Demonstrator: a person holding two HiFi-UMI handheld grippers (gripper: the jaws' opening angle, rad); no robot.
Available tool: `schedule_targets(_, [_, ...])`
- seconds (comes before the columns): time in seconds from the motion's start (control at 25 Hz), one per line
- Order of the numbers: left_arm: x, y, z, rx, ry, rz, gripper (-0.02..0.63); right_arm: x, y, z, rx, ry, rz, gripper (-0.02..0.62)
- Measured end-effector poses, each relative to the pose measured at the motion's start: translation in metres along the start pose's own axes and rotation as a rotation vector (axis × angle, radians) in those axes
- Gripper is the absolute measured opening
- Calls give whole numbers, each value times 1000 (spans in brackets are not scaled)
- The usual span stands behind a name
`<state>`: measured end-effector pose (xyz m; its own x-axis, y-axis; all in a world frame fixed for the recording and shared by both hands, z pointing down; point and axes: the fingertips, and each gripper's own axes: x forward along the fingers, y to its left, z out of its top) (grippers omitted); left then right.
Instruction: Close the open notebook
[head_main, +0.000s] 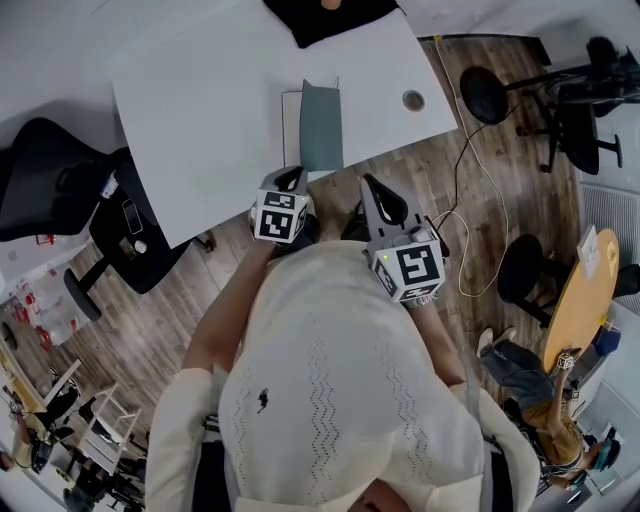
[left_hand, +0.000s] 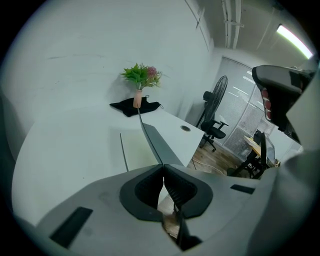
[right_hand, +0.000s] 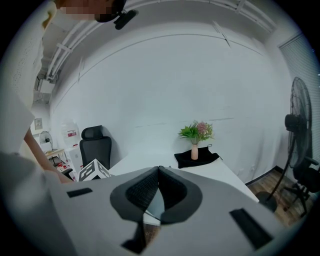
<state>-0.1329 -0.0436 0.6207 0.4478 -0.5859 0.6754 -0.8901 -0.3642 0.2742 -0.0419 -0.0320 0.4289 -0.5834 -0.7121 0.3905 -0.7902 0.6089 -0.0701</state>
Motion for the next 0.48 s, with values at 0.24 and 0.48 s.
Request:
schedule_targets(0.24, [2,8,-7,-19,17,12,17,2,1,-1,2,4,-2,2])
schedule_targets(0.48, [4,16,-12,-58,29,17,18,3,2,-2,-3,9,-3,2])
